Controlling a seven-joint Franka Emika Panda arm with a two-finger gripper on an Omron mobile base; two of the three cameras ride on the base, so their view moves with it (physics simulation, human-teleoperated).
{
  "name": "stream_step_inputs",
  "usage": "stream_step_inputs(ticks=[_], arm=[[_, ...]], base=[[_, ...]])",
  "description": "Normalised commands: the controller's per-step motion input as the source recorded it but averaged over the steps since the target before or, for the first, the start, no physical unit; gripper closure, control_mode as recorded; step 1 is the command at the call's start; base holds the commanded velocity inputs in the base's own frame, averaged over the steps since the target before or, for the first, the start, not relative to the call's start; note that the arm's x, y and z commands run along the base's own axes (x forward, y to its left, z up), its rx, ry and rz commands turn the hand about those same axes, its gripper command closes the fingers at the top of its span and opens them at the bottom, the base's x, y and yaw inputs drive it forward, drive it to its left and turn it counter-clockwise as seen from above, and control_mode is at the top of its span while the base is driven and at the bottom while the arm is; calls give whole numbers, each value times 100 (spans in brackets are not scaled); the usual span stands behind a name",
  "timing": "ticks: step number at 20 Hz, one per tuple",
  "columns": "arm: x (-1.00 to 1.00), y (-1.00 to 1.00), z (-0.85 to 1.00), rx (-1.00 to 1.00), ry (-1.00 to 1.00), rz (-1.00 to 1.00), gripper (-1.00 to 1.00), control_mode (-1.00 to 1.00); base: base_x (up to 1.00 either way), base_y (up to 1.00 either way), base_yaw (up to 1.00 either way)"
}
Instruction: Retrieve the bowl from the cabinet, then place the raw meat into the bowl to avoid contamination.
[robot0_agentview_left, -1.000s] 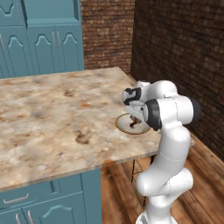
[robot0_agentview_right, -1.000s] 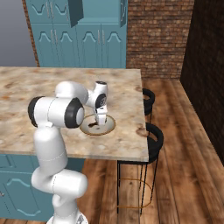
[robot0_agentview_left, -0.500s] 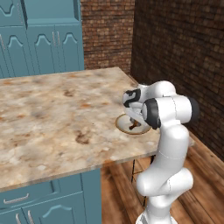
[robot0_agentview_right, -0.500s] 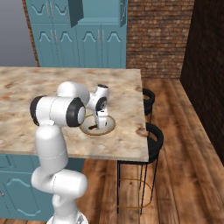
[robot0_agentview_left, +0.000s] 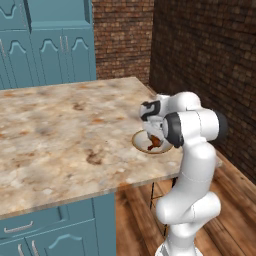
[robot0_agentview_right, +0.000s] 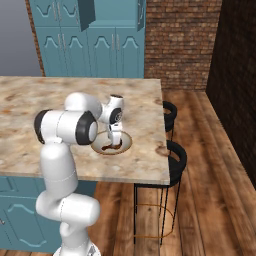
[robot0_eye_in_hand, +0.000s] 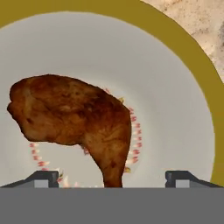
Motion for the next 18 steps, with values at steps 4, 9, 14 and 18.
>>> stream_step_inputs(ticks=[4, 9, 14, 18], arm=[[-1, 3, 48, -14, 7, 0, -100, -100], [-22, 0, 48, -10, 3, -1, -100, -100], [-71, 0, 34, 2, -4, 0, -100, -100], [-83, 0, 30, 6, -9, 0, -100, -100]], base=[[0, 0, 0], [0, 0, 0], [0, 0, 0], [0, 0, 0]])
